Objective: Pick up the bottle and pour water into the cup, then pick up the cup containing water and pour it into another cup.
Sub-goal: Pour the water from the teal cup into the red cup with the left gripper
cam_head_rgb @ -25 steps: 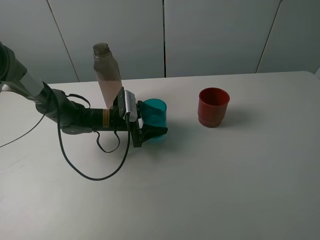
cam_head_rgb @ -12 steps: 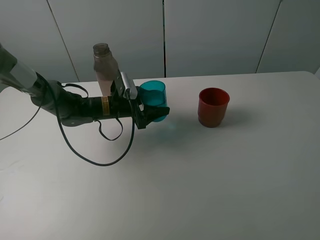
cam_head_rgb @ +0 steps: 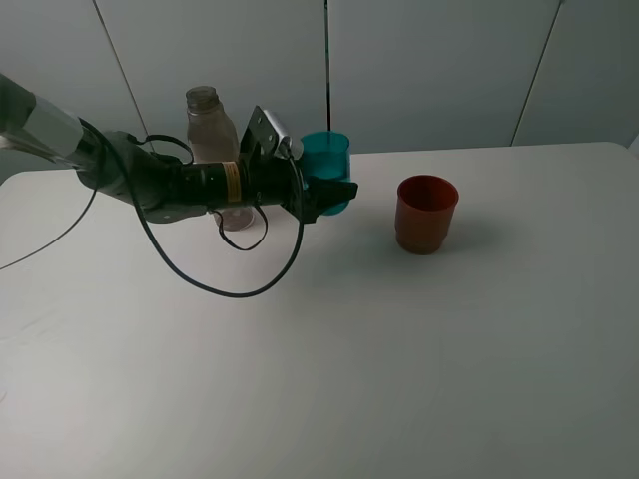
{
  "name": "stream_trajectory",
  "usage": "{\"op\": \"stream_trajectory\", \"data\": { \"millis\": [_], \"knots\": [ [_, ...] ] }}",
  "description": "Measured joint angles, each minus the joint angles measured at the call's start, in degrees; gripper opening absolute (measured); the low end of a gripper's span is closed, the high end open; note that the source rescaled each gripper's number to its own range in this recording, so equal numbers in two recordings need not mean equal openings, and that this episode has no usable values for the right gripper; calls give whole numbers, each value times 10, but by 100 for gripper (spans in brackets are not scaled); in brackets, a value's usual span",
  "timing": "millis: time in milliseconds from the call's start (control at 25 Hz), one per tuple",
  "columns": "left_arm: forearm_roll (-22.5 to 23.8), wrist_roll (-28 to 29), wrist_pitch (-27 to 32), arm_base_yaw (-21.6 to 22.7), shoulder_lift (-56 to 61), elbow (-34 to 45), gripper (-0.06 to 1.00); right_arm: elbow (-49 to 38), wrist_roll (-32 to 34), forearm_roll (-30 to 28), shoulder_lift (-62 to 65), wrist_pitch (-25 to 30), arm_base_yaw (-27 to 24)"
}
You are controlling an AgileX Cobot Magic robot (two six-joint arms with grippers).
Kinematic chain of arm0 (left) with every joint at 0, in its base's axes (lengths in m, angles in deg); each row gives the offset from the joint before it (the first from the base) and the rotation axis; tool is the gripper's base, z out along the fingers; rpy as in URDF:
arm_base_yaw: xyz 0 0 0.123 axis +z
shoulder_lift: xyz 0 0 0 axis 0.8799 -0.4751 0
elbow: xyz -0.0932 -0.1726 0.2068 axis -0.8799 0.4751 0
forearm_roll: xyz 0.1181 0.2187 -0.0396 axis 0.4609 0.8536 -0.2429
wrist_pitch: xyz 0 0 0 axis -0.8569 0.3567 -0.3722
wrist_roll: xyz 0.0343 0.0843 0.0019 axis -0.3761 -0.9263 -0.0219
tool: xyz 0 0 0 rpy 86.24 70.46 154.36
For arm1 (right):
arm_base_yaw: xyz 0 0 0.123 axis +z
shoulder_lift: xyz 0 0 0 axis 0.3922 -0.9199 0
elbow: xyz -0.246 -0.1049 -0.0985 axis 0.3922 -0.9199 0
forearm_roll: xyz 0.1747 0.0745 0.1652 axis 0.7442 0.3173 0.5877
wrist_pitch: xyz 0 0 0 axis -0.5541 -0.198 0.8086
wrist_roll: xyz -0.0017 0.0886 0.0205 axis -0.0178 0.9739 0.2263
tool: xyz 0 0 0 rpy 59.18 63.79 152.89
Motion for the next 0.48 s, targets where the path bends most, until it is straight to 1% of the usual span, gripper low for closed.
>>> {"op": "stream_trajectory", "data": {
  "millis": [160,480],
  "knots": [
    [0,9,55,-15,0,-38,6,0,0,0,0,0,0],
    [0,13,138,-35,0,-107,6,0,0,0,0,0,0]
  ]
}}
